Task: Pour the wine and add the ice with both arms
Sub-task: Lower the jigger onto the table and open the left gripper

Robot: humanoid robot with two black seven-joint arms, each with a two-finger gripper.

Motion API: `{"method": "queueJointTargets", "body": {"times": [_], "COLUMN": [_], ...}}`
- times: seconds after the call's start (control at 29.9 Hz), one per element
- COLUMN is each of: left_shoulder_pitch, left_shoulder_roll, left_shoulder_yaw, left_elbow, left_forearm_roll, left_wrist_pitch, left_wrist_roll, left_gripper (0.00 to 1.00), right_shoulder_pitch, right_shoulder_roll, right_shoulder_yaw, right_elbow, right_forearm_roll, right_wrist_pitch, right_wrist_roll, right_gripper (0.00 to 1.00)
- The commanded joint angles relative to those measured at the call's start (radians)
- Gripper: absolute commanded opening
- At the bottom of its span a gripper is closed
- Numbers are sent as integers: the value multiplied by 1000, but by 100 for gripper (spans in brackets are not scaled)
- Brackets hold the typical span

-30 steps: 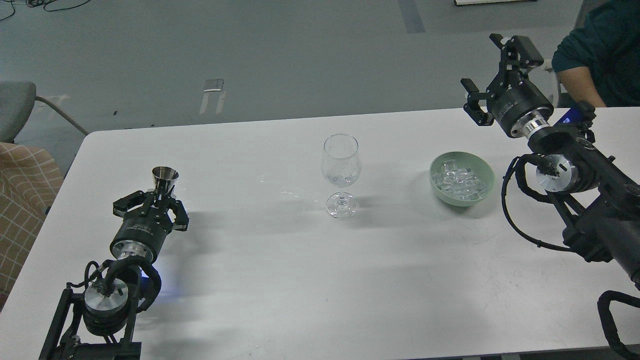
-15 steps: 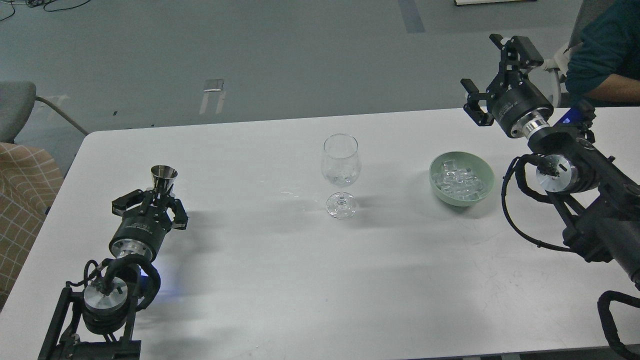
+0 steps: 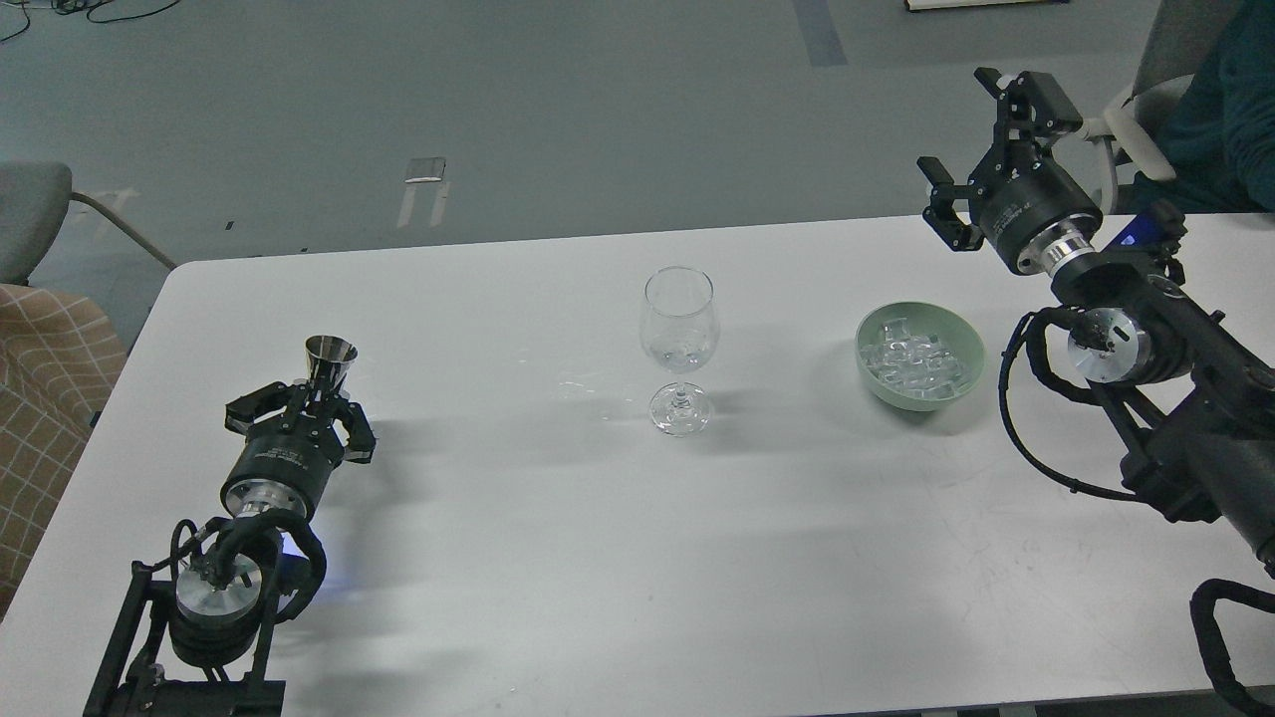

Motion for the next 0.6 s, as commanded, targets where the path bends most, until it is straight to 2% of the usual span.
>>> {"method": "queueJointTargets", "body": {"times": [0.0,0.03,0.37,0.4,0.5,0.57], "left_shoulder_pitch": [0,-2,-3,-2,-2,-2], "left_shoulder_roll": [0,0,0,0,0,0], "left_shoulder_yaw": [-3,-3,-4,-3,-4,-4], "left_elbow": [0,0,-2,-2,-2,-2], "left_forearm_roll": [1,-1,-8,-8,-10,-10], "left_wrist_pitch": [-4,-6,-9,-9,-7,-7], "left_wrist_roll": [-4,-4,-2,-1,1,1], "left_gripper": [6,0,0,10,20,23], "right_shoulder_pitch": [0,-2,0,0,-2,-2], "right_shoulder_roll": [0,0,0,0,0,1], "right_shoulder_yaw": [0,0,0,2,0,0], "right_elbow": [0,0,0,0,0,0], "right_forearm_roll": [0,0,0,0,0,0], "right_wrist_pitch": [0,0,0,0,0,0], "right_wrist_roll": [0,0,0,0,0,0], "right_gripper": [100,100,100,100,100,100]}}
